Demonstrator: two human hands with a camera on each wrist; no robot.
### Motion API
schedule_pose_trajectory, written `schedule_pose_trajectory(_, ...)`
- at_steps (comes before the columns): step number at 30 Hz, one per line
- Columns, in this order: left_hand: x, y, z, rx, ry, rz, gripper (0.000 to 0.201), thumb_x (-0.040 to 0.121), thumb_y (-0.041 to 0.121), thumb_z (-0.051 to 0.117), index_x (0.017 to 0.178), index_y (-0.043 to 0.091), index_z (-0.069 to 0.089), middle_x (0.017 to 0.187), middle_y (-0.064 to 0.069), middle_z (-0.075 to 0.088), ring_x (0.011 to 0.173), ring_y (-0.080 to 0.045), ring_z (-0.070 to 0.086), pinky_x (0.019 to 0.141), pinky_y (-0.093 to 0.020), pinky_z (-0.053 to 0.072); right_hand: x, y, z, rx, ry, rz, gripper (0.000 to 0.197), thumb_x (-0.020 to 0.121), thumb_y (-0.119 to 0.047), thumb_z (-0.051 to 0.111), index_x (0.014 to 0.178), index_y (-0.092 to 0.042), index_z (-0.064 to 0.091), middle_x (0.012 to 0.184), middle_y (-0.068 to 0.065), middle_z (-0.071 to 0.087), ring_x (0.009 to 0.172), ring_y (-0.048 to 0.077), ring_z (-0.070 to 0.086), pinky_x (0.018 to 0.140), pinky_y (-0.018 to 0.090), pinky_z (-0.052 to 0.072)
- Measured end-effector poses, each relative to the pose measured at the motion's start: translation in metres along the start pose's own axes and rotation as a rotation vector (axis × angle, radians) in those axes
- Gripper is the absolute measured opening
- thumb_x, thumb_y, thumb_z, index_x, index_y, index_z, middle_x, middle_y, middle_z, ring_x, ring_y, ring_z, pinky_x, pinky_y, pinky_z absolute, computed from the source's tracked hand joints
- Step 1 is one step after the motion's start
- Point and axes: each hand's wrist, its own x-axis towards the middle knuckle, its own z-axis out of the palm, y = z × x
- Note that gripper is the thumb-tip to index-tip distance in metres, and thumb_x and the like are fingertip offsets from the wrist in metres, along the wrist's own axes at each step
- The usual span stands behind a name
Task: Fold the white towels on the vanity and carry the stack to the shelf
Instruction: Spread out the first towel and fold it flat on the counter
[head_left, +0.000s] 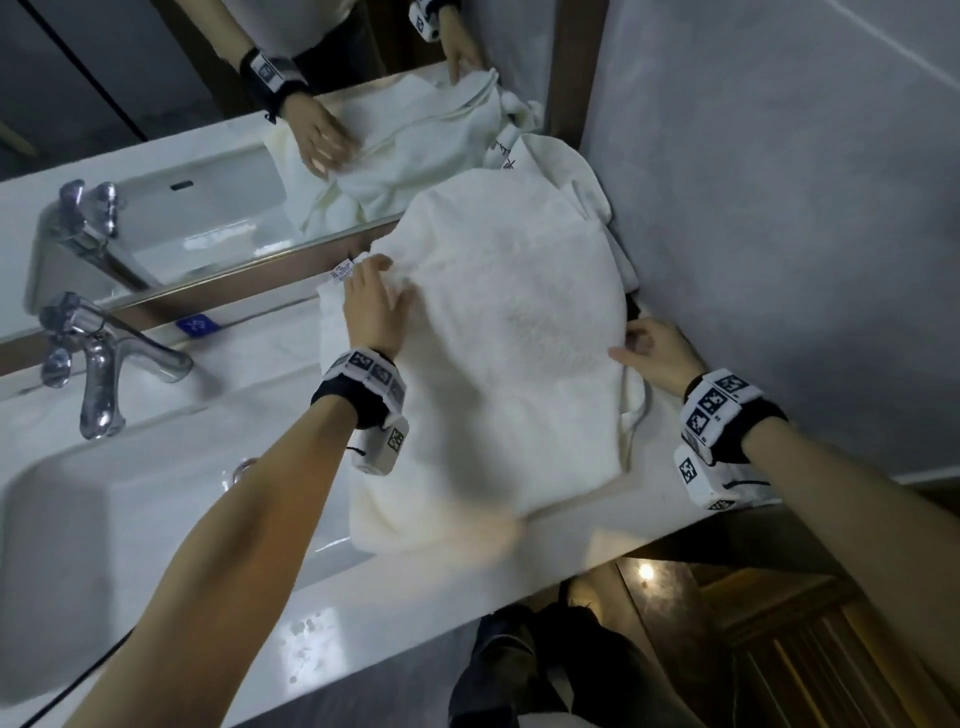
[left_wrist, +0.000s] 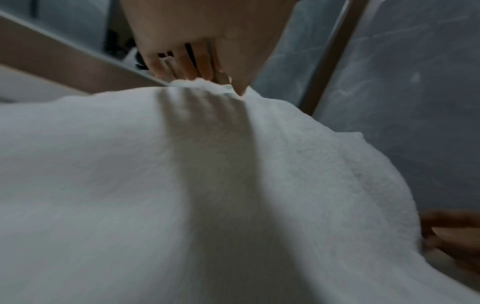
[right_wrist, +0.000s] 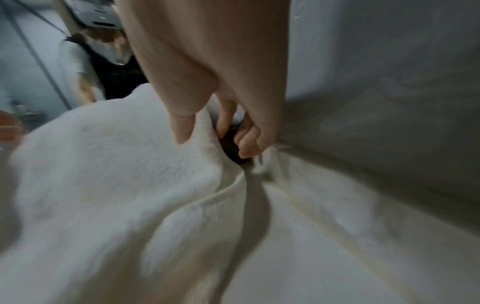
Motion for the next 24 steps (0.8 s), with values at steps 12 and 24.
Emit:
schedule_pose_trajectory(12,-0.155,-0.086,-0.021,-0.112,-0.305,-0.719,0.070,0.087,0.035,0.063,0.137,0.002,0.027,0.140,-0.021,0.042,0.126,-0.036,0.046,0.106,-0.042,0.038,-0.053,0.030,0.015,-0.210,-0.154,-0.059,0.026,0.078,-0.014,0.066,0.104,-0.013,0.060,0.102,0.008,0.068,0.093,0.023,0.062,0.084,0.033,0.050)
schedule_pose_trajectory(24,-0.222,-0.077,-0.029,-0.042,-0.389,-0.735,0.052,0.087,0.027,0.065,0.125,-0.004,0.048,0.130,-0.020,0.055,0.120,-0.034,0.053,0.104,-0.041,0.040,-0.085,0.058,0.005,-0.243,-0.062,-0.057,0.016,0.091,-0.024,0.050,0.094,-0.010,0.056,0.090,0.010,0.057,0.087,0.031,0.057,0.071,0.035,0.043)
